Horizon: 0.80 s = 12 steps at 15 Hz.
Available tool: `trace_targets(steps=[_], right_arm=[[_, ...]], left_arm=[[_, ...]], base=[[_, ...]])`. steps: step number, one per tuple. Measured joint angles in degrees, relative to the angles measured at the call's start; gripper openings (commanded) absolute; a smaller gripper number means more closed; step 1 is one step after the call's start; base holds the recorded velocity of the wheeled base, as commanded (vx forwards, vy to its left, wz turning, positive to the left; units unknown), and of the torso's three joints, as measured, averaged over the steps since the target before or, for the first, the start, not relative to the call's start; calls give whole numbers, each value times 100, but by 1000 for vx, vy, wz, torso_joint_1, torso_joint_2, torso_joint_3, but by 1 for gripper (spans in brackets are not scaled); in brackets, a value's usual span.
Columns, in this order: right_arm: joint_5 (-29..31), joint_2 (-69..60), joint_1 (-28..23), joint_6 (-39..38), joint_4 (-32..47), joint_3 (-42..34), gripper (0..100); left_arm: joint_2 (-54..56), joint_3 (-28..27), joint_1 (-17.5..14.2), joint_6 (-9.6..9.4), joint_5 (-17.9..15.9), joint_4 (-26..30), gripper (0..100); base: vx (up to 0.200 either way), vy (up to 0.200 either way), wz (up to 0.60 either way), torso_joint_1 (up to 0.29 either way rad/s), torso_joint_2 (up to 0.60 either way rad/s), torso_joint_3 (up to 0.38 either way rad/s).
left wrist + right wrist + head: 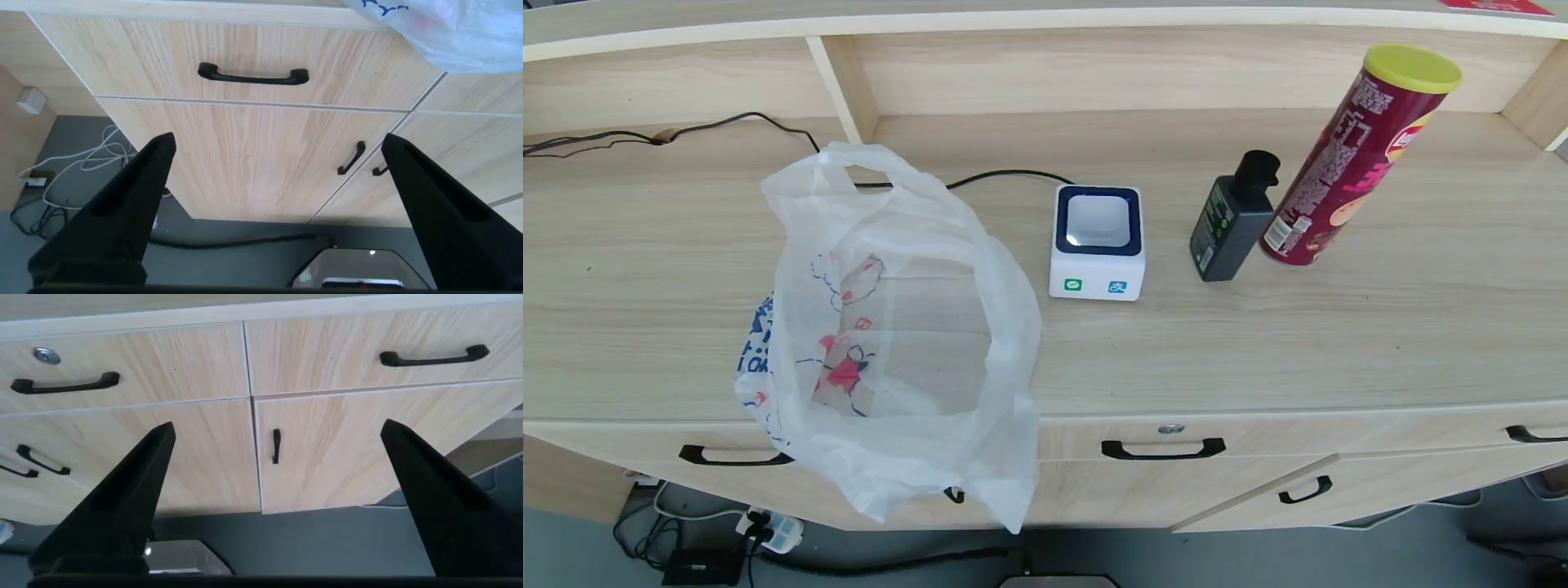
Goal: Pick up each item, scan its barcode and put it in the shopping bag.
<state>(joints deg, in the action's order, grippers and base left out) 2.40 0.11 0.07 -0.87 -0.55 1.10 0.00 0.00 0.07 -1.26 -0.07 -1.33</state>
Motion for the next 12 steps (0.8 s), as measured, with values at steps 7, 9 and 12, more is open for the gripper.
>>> trace_targets(steps=[7,9,12], right_arm=[[-596,2575,119,436,-1146,2701,100],[-630,3842,325,535,-2183,3487,100],[-656,5647,1059,579,-3735,4077,100]], left_arm=[[0,0,0,-7,0,2,100],[0,0,2,-20,-2,2,100],[0,0,4,-16,-2,2,100]], base=[[0,0,0,0,0,0],[0,0,0,0,0,0],[0,0,0,0,0,0]])
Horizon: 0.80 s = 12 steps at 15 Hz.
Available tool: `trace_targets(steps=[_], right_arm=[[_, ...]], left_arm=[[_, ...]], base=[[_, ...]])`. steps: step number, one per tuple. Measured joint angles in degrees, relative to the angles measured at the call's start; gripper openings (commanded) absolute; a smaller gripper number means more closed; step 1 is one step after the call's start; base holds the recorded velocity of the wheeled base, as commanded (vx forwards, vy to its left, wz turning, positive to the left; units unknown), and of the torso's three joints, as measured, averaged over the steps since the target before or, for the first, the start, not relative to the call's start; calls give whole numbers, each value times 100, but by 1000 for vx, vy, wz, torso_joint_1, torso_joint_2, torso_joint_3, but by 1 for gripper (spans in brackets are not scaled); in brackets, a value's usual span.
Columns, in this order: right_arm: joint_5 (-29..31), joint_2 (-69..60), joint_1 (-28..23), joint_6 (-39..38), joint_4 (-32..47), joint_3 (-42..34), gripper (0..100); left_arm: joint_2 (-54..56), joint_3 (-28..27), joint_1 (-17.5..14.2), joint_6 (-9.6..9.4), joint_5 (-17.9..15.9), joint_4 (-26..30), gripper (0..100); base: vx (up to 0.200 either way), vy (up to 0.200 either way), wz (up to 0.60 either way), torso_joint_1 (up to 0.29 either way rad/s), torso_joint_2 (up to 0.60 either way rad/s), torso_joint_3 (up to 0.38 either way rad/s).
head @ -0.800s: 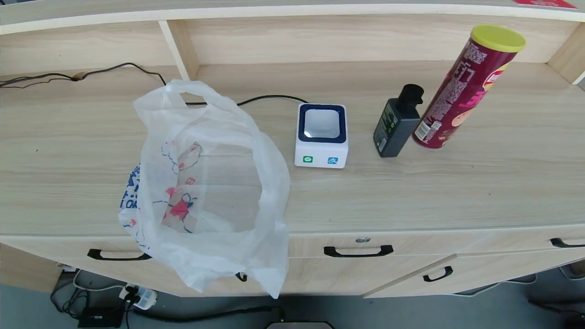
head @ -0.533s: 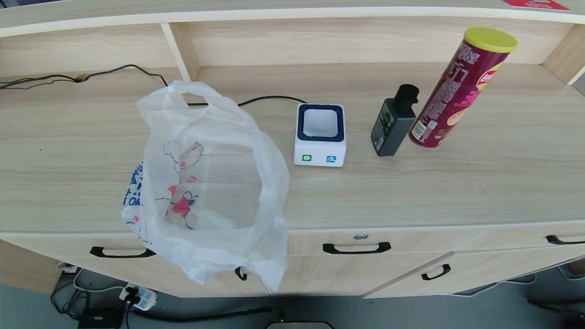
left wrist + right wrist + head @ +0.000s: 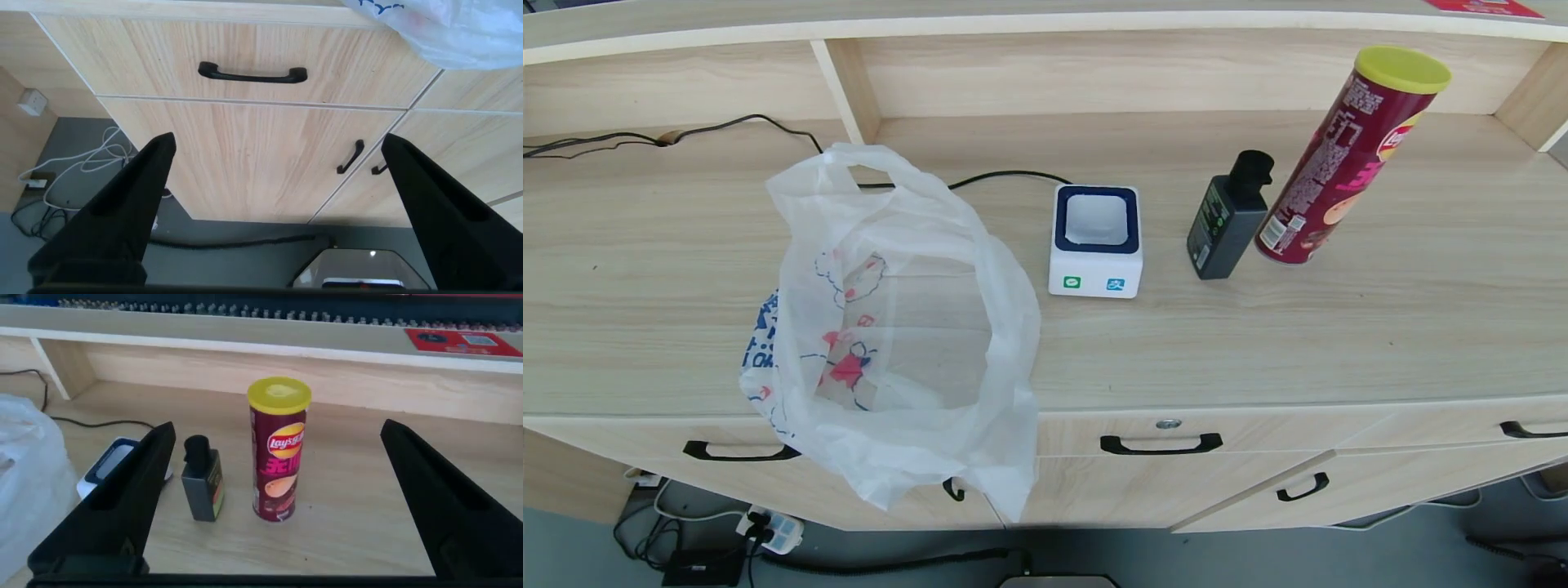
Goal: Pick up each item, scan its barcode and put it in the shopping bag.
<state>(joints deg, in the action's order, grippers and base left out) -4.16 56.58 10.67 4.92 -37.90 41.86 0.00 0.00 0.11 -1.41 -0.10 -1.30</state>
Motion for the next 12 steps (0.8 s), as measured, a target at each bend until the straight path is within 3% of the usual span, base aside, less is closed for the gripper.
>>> trace_targets(steps=[2,4,9,12], right_arm=[[2,839,551,16,-1048,2,100],[154,1481,766,13,-1653,-168,100],[460,2142,1152,-288,-1815,-1128,100],[460,2360,1245,-419,-1943,-1259,100]], left_arm=[[0,0,0,5,0,0,100],[0,0,-4,9,0,0,100],[0,0,0,9,0,0,100],[0,0,-4,16,0,0,100]], base=[[0,0,0,0,0,0],[0,0,0,0,0,0],[0,0,0,0,0,0],[0,0,0,0,0,0]])
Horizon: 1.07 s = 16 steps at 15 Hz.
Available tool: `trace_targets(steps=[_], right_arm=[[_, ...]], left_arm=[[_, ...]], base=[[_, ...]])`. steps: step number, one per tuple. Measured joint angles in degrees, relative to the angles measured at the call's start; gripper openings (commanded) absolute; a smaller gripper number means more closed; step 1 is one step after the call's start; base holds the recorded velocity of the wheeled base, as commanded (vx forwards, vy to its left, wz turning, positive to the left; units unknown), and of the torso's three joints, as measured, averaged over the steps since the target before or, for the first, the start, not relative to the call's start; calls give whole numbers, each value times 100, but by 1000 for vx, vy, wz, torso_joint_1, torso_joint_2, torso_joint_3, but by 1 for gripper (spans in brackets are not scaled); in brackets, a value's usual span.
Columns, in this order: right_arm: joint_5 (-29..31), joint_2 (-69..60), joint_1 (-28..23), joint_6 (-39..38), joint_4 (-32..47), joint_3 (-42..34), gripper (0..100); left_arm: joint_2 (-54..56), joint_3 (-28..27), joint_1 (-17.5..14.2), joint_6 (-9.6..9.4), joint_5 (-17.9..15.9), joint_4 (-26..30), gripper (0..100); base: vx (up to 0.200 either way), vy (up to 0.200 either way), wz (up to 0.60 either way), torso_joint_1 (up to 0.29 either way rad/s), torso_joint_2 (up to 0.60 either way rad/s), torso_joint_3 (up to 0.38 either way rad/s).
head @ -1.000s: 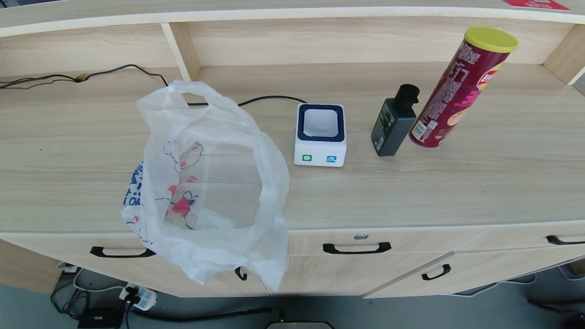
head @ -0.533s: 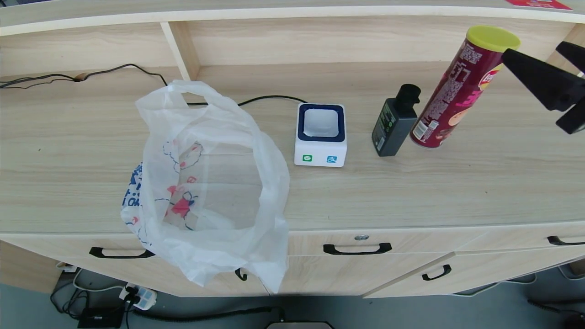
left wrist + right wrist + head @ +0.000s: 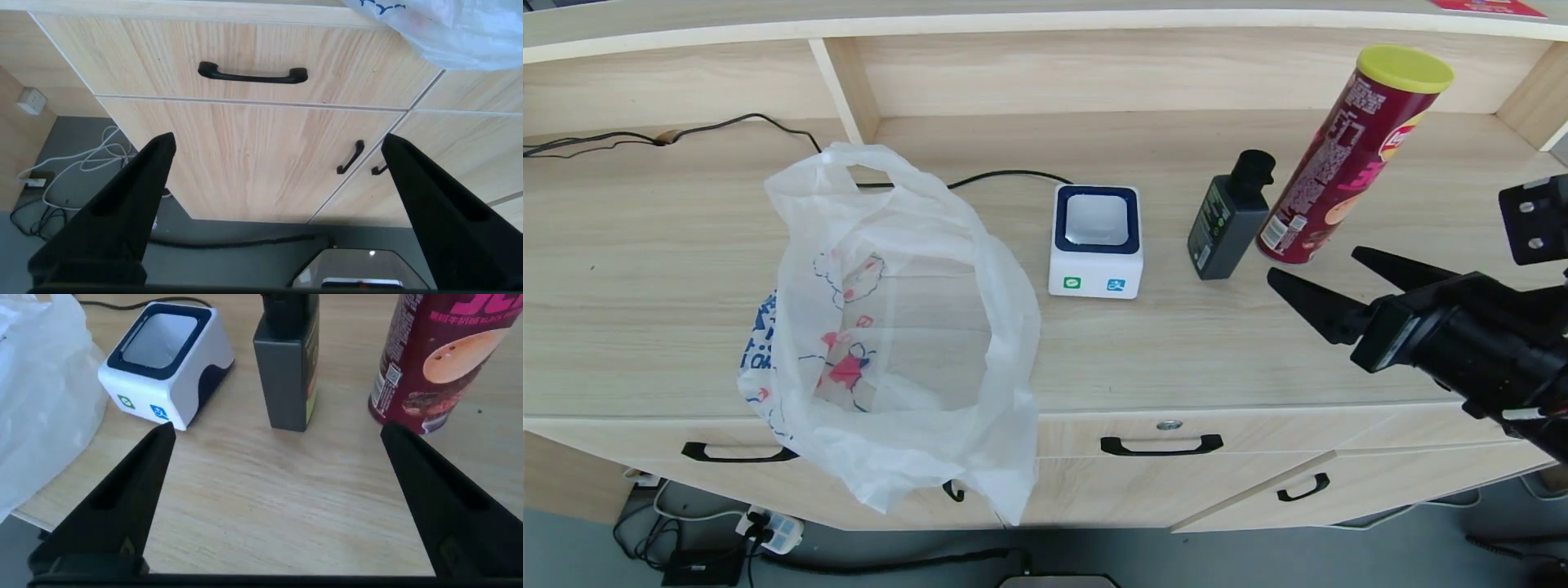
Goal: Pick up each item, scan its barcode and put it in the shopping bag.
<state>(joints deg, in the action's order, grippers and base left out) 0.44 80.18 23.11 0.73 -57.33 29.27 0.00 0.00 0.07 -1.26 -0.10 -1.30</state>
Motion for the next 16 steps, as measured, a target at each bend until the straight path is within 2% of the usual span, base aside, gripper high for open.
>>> trace_targets(steps=[3,8,10,16], right_arm=[[0,422,56,-162,-701,-30,100],[0,1635,295,-362,-2697,-100,100],[22,2100,310,-351,-2932,140,100],[328,2795,111,-149,-2995,951,100]], left_arm=[[0,0,0,2,0,0,100],[0,0,2,4,0,-4,100],[0,0,0,4,0,-6,100],[0,0,4,6,0,-17,100]], base=[[0,0,0,0,0,0],[0,0,0,0,0,0],[0,0,0,0,0,0],[0,0,0,0,0,0]])
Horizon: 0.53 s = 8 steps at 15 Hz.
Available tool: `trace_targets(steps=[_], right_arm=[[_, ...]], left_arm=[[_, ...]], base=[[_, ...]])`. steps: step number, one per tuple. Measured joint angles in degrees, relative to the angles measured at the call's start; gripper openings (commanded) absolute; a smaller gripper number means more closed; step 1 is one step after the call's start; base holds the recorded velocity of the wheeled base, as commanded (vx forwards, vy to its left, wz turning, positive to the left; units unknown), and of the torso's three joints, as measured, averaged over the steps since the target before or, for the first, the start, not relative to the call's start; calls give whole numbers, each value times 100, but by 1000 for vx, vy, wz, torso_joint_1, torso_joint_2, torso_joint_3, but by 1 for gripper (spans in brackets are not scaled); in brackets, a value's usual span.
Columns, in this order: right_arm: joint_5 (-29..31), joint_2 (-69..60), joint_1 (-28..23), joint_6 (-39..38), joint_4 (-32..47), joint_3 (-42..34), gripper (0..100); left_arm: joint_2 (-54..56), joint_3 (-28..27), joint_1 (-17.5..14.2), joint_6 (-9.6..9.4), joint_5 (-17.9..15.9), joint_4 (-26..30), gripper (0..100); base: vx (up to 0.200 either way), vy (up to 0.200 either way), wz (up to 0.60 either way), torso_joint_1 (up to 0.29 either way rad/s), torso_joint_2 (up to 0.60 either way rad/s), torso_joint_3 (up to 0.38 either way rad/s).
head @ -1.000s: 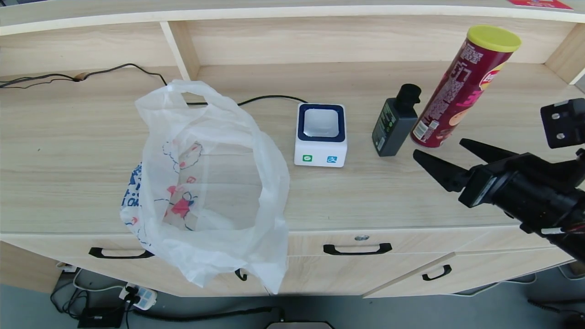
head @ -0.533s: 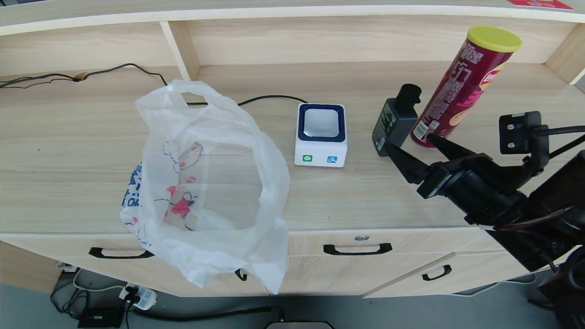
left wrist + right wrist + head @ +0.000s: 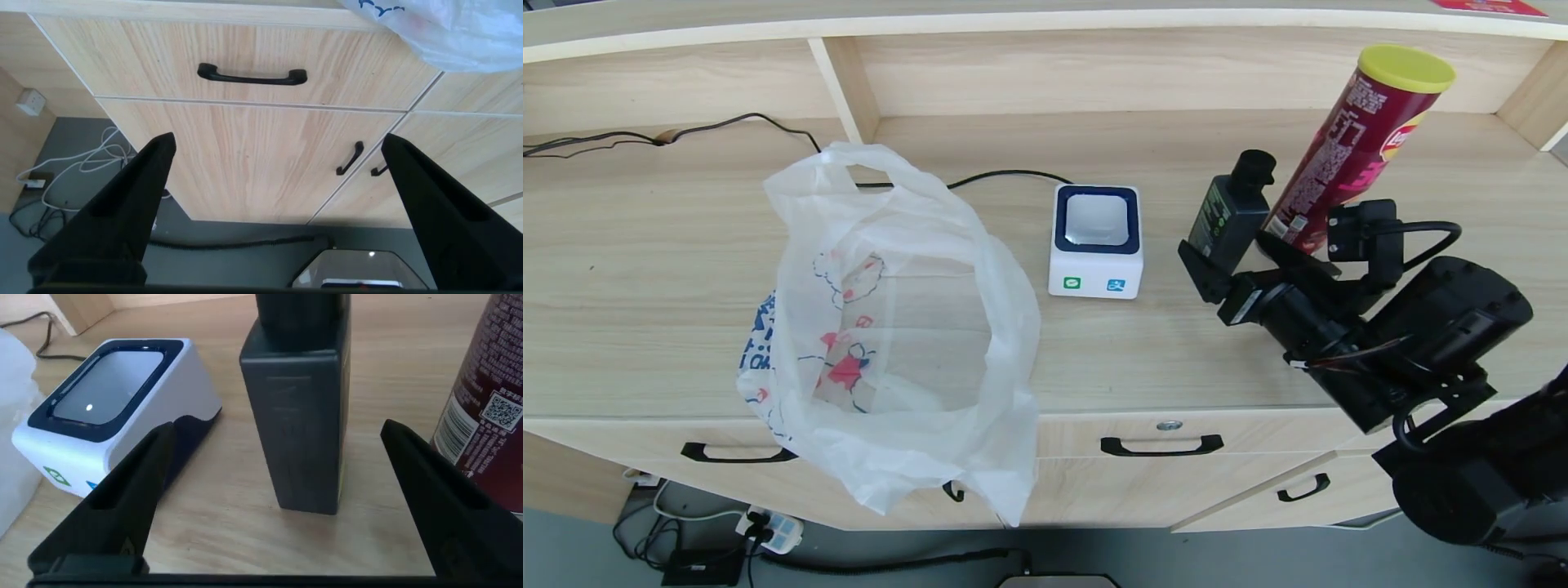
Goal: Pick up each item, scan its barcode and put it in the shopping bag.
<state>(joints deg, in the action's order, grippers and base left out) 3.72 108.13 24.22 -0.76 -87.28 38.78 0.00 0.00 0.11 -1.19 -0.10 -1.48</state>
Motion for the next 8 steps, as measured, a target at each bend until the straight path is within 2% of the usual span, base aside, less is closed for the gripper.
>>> trace_targets(steps=[8], right_arm=[[154,238,-94,-4,11,499,100]], left_arm=[[0,0,-4,-11,0,0,100]], base=[[0,0,0,0,0,0]])
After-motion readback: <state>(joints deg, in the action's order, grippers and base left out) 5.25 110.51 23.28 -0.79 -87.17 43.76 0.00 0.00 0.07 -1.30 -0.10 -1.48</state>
